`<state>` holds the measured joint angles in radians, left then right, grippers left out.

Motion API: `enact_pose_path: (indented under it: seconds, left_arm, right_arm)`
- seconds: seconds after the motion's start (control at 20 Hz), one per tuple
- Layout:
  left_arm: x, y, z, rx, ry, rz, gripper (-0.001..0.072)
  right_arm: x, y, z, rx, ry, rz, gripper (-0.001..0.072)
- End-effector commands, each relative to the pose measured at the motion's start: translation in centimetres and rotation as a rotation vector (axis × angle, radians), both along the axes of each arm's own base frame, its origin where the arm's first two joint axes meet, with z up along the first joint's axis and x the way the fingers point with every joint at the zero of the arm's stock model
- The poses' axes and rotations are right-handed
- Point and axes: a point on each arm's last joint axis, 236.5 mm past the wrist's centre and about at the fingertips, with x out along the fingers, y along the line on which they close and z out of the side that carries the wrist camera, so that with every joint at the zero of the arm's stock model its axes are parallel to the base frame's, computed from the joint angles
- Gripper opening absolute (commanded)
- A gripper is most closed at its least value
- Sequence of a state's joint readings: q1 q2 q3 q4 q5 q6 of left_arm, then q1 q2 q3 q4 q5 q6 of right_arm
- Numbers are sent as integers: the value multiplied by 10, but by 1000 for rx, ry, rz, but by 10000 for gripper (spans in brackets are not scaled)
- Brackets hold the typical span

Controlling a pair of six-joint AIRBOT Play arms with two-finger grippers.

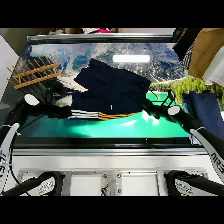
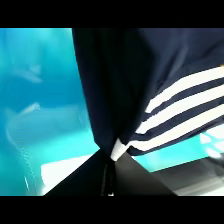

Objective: Fold the clothes and pants, and hang the long-sleeved shirts on hangers.

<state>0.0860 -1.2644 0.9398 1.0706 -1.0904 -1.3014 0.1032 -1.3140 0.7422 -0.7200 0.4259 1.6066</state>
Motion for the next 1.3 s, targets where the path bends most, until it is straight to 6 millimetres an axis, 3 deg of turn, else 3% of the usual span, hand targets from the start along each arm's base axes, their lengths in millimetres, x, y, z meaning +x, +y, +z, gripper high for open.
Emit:
enact_pose_path:
  seconds: [0.0,0.1,0.15,0.3,0.4,0.45,0.55,0.6,0.7,0.75,0.9,1.05,1.25]
  left_arm:
    - [24,-3,107,0,-215,-18,3]
    - [28,-4,217,11,-464,-9,3]
    - [19,-5,278,16,-609,0,3]
    - [-42,-9,426,17,-992,38,3]
    - [-93,-11,495,12,-1210,61,3]
    - [-116,-12,520,11,-1299,71,3]
    - [-145,-12,552,5,-1416,88,3]
    - [-149,-11,560,2,-1447,97,3]
    - [-134,-7,560,-5,-1445,114,3]
    - [-113,-6,550,-7,-1404,117,3]
    - [-29,-2,491,-12,-1198,112,3]
    - [65,-22,395,-46,-943,62,3]
    - [159,-65,255,-25,-695,-65,3]
  right_arm:
    - [3,-6,90,-92,-118,226,19]
    - [-7,-9,180,-159,-231,330,18]
    - [-19,-6,228,-184,-300,369,19]
    - [-76,3,346,-191,-477,384,18]
    - [-117,5,392,-166,-558,350,18]
    - [-136,6,409,-135,-585,318,18]
    - [-167,7,424,-63,-584,262,18]
    - [-177,8,423,-27,-556,242,19]
    - [-192,10,410,32,-446,218,18]
    - [-195,11,398,40,-382,222,18]
    - [-187,11,362,36,-207,245,18]
    - [-154,7,308,29,12,254,18]
    - [-75,7,218,52,233,260,19]
